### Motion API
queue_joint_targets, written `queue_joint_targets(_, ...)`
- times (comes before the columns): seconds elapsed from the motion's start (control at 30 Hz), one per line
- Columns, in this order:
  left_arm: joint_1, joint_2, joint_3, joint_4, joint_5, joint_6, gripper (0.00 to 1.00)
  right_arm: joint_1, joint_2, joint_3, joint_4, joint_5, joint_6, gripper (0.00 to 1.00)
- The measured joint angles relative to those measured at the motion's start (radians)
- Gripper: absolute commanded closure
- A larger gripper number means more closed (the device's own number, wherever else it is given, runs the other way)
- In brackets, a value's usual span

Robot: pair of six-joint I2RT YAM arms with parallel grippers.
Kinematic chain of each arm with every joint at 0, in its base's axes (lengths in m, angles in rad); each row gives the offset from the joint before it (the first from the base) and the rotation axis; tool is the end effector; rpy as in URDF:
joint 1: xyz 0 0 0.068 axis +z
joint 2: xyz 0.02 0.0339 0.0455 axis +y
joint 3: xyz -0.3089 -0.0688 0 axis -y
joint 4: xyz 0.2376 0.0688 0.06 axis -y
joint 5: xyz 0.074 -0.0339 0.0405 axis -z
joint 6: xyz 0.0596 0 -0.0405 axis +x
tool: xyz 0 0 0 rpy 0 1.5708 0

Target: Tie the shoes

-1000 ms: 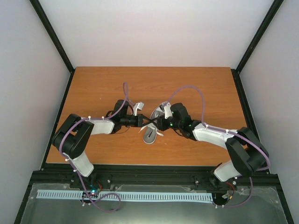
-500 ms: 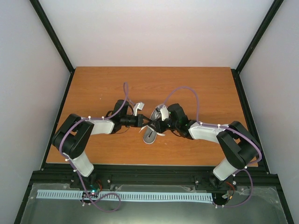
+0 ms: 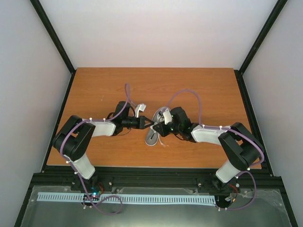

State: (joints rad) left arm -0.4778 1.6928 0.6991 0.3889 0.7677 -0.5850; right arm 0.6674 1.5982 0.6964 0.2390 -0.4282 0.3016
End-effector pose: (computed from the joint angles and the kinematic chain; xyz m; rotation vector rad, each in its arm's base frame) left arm 0.2773 -0.1902 0.1873 0.3619 2.3142 -1.4068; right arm 0.2391 0.2200 0.1942 -0.6705 2.2582 0.9831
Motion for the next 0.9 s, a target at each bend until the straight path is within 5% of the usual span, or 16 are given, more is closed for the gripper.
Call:
queue_joint_targets(0.17, 0.000, 0.000, -0.002, 0.000, -0.008, 0.000, 0.98, 0.000, 0.000, -0.019, 0.006, 0.010, 0.001, 0.90)
queue_joint_targets(0.3, 0.000, -0.012, -0.008, -0.002, -0.026, -0.002, 0.78, 0.000, 0.000, -0.031, 0.015, 0.018, 0.001, 0.91)
queue_joint_targets(0.47, 0.000, -0.064, -0.011, -0.016, -0.062, 0.013, 0.66, 0.000, 0.000, -0.040, 0.012, 0.026, 0.001, 0.92)
queue_joint_targets(0.9, -0.029, -0.088, 0.037, -0.174, -0.090, 0.140, 0.74, 0.000, 0.000, -0.042, 0.013, 0.028, 0.000, 0.92)
